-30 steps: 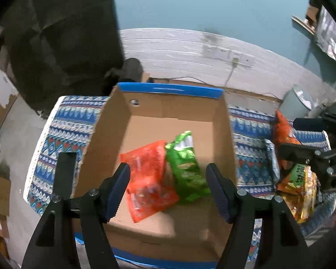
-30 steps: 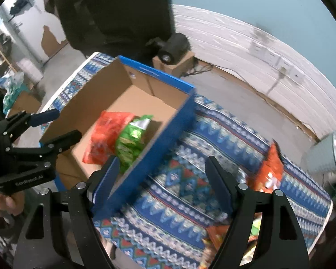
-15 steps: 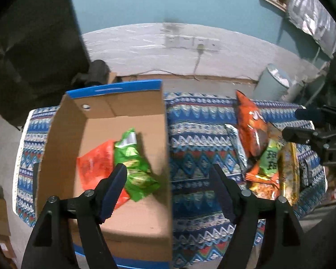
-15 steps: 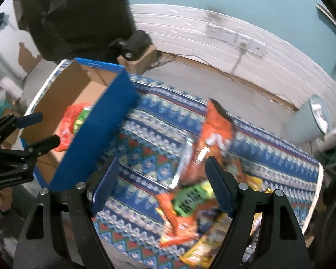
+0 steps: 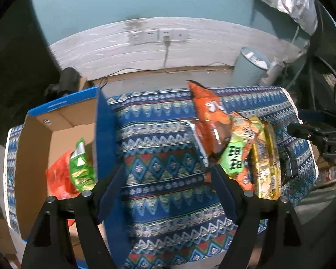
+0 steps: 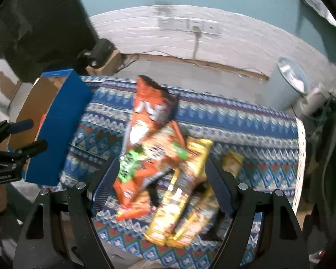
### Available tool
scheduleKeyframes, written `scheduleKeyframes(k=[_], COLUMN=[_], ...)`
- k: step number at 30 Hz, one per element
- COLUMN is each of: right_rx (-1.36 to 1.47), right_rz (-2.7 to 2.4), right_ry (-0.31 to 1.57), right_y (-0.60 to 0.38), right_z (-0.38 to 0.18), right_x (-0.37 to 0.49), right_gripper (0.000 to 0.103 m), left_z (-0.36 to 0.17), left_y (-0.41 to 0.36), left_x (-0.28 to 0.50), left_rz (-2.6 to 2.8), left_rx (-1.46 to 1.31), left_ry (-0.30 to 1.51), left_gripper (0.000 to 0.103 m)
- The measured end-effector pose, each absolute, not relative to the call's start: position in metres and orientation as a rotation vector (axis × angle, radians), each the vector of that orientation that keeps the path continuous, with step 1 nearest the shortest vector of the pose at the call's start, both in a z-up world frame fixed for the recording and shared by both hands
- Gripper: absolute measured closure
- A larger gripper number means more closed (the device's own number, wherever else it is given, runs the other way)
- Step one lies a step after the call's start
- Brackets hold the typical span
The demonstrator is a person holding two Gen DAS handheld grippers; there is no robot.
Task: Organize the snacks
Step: 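Move both grippers back to the snack pile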
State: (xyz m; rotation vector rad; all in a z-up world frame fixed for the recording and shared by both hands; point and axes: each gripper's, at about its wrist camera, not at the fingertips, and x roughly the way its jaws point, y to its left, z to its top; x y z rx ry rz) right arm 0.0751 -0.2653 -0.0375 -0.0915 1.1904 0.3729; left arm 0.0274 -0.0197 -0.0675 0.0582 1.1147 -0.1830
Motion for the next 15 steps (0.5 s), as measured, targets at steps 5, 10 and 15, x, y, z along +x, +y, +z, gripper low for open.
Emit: scheduleKeyframes(k=[5,10,15], right_rx=[-0.063,-0.021,-0.027], right_rz=[0.304,0.226,0.19], right_ry=[1.196,1.234,1.27], right_y=[-0.306,-0.346,-0.364], right_z=[-0.046,-0.066,-0.087], right_x=[0.07,0.067,0.062], right_gripper=[0.024,0.024,0.024], left_z=[-0.075,-0.081,-0.095], left_y=[-0.053,-0.081,-0.103], left_x=[0.032,0.034,0.04], left_rz=[-0.231,-0.273,-0.303], left_rx=[0.091,0.121,0.132], left_ry=[1.135,1.15,1.182], left_gripper=[0.023,0.023,0.023])
